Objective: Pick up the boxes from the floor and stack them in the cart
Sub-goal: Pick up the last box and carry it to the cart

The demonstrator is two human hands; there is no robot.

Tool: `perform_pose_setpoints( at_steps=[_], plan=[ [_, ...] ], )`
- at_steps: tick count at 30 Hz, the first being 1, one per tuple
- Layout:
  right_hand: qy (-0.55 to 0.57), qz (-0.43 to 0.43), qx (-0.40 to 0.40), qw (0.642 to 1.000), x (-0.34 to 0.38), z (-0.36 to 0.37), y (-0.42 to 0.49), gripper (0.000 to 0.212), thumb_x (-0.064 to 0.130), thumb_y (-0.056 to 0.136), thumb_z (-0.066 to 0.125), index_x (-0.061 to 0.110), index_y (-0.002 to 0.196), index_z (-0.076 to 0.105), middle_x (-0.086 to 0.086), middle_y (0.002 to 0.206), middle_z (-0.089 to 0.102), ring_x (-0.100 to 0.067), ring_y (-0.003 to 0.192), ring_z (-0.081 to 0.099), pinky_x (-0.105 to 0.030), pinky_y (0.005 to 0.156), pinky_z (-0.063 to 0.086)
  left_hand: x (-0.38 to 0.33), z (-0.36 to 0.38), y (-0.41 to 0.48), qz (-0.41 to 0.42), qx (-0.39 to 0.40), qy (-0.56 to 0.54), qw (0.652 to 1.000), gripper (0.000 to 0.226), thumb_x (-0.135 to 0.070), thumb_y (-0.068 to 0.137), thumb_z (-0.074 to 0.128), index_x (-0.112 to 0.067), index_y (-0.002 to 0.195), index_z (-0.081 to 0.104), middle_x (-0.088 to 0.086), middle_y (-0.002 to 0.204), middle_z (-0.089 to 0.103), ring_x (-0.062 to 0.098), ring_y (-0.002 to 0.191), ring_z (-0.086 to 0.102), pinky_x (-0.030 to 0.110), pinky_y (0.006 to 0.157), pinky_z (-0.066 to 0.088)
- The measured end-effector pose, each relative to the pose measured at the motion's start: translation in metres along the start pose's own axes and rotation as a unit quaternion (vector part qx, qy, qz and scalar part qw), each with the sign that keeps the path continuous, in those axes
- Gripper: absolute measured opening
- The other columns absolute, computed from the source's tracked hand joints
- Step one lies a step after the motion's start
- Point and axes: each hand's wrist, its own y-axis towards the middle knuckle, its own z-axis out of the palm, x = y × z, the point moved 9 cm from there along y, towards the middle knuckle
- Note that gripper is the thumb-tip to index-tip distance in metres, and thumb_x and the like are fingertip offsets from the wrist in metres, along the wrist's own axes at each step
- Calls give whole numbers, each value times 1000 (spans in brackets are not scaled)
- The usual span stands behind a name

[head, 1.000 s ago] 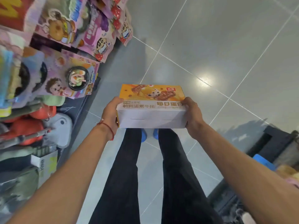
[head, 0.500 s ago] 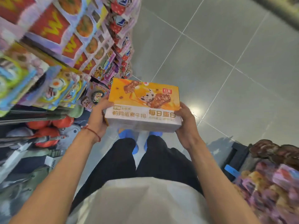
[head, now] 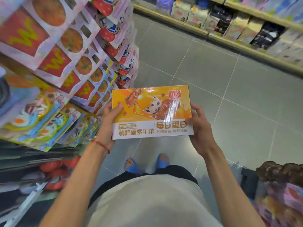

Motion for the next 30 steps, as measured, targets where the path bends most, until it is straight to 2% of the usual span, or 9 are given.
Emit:
perform_pose_setpoints(
  at_steps=[3,6,10,13,16,20,23,26,30],
  plan=[
    [-5,-11,-14,1000,11,-5,-4,58,14,69,59,23,127,55,-11,118,70,-32,100,70,-44,79,54,-18,17,2,6,-5,52,999,75,-48,81,73,-25,143,38,15,127,67,39,109,67,63,93,52],
    [1,-32,-41,999,20,-9,-8,58,22,77,65,26,132,50,-20,125,68,-35,95,73,-40,73,60,-30,35,5,16,19,78,997,75,-53,80,73,-29,142,39,10,122,70,34,100,72,54,86,58],
    [-12,-62,-103,993,24,-15,-29,53,32,94,69,33,141,43,-11,121,73,-30,94,77,-35,74,63,-29,63,9,14,99,114,988,68,-50,82,65,-30,141,38,7,112,73,30,86,74,40,64,61],
    [0,-80,-162,984,11,-24,-58,51,29,102,62,33,148,41,-5,125,73,-26,100,77,-31,75,62,-17,81,12,8,172,144,975,53,-47,90,66,-34,137,46,9,120,71,33,97,72,49,80,59],
    [29,-92,-245,965,-14,-31,-97,50,32,102,62,33,148,44,-3,126,72,-24,104,76,-32,77,61,2,91,11,-11,223,186,957,59,-46,89,67,-23,140,49,13,122,70,31,95,73,52,84,59],
    [53,-83,-336,937,-72,-30,-156,49,37,102,61,30,148,45,-4,126,73,-22,103,76,-34,81,59,31,101,-16,-37,321,249,913,43,-32,98,58,-15,137,50,6,109,74,22,82,74,38,70,61],
    [98,-72,-406,906,-123,-28,-211,50,33,104,59,31,151,41,-3,127,72,-20,101,76,-32,81,58,57,98,-52,-68,382,287,876,48,-33,93,60,-19,138,51,13,119,71,25,86,73,44,78,62],
    [157,-67,-460,871,-172,-17,-271,49,21,104,58,25,149,41,-6,127,70,-14,95,76,-24,72,58,89,93,-96,-108,436,330,830,53,-33,86,67,-20,135,52,10,112,73,23,83,73,41,73,62],
    [215,-81,-545,807,-229,-1,-360,60,31,83,67,26,140,49,-7,124,71,-18,98,75,-33,80,58,135,82,-165,-143,484,380,775,48,-25,82,63,-19,129,57,12,112,72,23,81,73,39,71,61]
  ],
)
